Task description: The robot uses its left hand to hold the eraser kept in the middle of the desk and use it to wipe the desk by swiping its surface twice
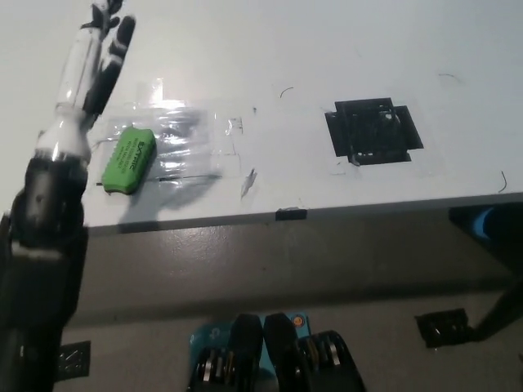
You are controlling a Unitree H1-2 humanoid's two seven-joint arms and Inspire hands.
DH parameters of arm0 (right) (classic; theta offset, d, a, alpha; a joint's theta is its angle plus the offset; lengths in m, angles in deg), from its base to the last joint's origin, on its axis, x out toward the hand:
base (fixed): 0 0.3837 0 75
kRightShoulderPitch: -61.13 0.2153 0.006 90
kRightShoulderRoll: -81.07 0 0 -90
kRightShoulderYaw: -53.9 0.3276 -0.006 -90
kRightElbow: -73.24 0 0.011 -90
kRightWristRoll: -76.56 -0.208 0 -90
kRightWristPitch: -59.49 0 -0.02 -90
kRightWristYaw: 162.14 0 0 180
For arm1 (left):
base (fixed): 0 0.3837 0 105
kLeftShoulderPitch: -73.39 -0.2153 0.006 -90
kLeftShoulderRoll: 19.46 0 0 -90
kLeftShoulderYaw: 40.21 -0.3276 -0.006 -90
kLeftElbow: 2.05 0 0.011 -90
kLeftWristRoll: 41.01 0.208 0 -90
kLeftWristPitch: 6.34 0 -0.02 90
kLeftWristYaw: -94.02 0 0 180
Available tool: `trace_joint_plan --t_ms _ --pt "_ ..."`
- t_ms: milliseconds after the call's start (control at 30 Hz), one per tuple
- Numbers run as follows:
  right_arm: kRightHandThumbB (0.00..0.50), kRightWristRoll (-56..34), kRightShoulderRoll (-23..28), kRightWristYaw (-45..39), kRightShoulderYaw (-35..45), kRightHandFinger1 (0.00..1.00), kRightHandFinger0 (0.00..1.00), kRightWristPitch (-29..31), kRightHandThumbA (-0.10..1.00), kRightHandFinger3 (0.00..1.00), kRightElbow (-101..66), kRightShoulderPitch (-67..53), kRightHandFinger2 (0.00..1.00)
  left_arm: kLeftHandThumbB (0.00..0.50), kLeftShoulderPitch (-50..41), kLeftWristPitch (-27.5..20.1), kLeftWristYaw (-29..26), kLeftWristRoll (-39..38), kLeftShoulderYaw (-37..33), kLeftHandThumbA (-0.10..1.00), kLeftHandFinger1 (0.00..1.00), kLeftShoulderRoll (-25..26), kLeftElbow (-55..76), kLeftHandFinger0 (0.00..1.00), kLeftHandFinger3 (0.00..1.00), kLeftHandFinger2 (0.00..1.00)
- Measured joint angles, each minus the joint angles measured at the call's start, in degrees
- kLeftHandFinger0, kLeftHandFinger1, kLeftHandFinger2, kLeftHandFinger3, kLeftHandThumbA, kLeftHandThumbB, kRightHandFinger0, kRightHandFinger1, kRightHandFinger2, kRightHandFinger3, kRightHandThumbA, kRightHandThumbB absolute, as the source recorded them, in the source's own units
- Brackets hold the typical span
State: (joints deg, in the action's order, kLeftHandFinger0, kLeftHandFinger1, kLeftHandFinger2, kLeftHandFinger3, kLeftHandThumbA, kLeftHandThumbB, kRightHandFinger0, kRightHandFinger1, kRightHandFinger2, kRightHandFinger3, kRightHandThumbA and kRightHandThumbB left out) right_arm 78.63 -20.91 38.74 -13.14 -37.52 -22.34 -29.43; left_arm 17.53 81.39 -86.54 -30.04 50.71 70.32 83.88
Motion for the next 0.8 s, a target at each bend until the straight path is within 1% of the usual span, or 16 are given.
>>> trace_joint_plan --t_ms 67,100,167,200,233,333,367,433,467,500,533,567,633,667,767,800 --pt "0.010 0.0 0.0 0.0 0.0 0.94 1.00 0.0 1.00 0.94 -0.1 0.0 0.92 0.500 -4.6 0.2 0.2 -0.6 -0.1 1.00 1.00 -1.3 4.5 1.00 1.00 1.00" --pt "0.023 0.0 0.1 0.0 0.0 0.94 1.00 0.0 1.00 0.94 -0.1 0.0 0.92 0.480 -7.1 0.5 0.2 -0.8 -0.1 1.00 1.00 -2.2 6.3 1.00 1.00 1.00" --pt "0.040 0.0 0.1 -0.1 -0.1 0.93 1.00 0.0 1.00 0.93 -0.2 0.2 0.91 0.414 -12.5 1.1 0.2 -2.0 0.0 1.00 1.00 -4.1 10.8 1.00 1.00 1.00" --pt "0.062 0.0 0.1 -0.1 -0.1 0.92 1.00 0.0 1.00 0.92 -0.2 0.2 0.90 0.420 -15.4 1.1 0.2 -2.6 0.0 1.00 1.00 -5.3 12.6 1.00 1.00 1.00" --pt "0.046 0.0 0.1 -0.2 -0.1 0.92 1.00 0.0 1.00 0.92 -0.2 0.2 0.90 0.435 -18.4 1.2 0.2 -3.2 -0.1 1.00 1.00 -6.6 13.6 1.00 1.00 1.00" --pt "0.003 -0.2 0.2 -0.3 0.0 0.92 1.00 -0.2 1.00 0.93 -0.2 0.2 0.91 0.448 -25.6 0.8 0.3 -4.6 -0.2 1.00 1.00 -9.2 12.9 1.00 1.00 1.00" --pt "0.000 -0.3 0.2 -0.4 0.0 0.93 1.00 -0.2 1.00 0.93 -0.2 0.2 0.91 0.450 -27.8 0.7 0.4 -5.1 -0.2 1.00 1.00 -9.7 12.2 1.00 1.00 1.00" --pt "0.000 -0.4 0.3 -0.5 0.0 0.92 1.00 -0.3 1.00 0.93 -0.2 0.2 0.90 0.437 -30.6 0.6 0.6 -5.7 -0.1 1.00 1.00 -10.1 10.4 1.00 1.00 1.00" --pt "0.003 -0.5 0.3 -0.5 0.0 0.95 1.00 -0.3 1.00 0.97 -0.2 0.3 0.93 0.357 -31.4 0.5 0.7 -6.0 0.0 1.00 1.00 -10.1 9.6 1.00 1.00 1.00" --pt "0.032 -0.7 0.3 -0.6 0.0 0.94 1.00 -0.3 1.00 0.94 -0.2 0.3 0.92 0.335 -31.9 0.0 0.6 -6.2 0.4 1.00 1.00 -10.2 8.6 1.00 1.00 1.00" --pt "0.035 -0.9 0.3 -0.8 0.0 0.94 1.00 -0.3 1.00 0.93 -0.2 0.3 0.91 0.338 -32.1 -0.6 0.4 -6.4 1.1 1.00 1.00 -10.5 7.0 1.00 1.00 1.00" --pt "0.055 -1.0 0.3 -1.0 -0.1 0.95 1.00 -0.3 1.00 0.94 -0.2 0.3 0.92 0.332 -32.4 -0.9 0.0 -6.4 2.0 1.00 1.00 -10.9 5.2 1.00 1.00 1.00" --pt "0.057 -1.1 0.3 -1.2 -0.2 0.96 1.00 -0.6 1.00 0.95 -0.2 0.3 0.93 0.322 -32.7 -1.7 -0.5 -6.9 3.4 1.00 1.00 -11.4 1.2 1.00 1.00 1.00" --pt "0.075 -1.2 0.3 -1.3 -0.3 0.95 1.00 -0.8 1.00 0.95 -0.2 0.3 0.93 0.338 -32.7 -1.9 -0.6 -7.2 3.9 1.00 1.00 -11.7 -0.5 1.00 1.00 1.00" --pt "0.091 -1.3 0.5 -2.0 -0.6 0.93 0.99 -1.3 1.00 0.92 -0.2 0.3 0.91 0.315 -32.1 -2.1 -0.6 -7.8 5.0 1.00 1.00 -12.1 -5.4 1.00 1.00 1.00" --pt "0.100 -1.3 0.5 -2.2 -0.8 0.93 0.98 -1.5 1.00 0.92 -0.2 0.3 0.91 0.332 -31.9 -2.1 -0.6 -8.1 5.3 1.00 1.00 -12.2 -6.0 1.00 1.00 1.00"
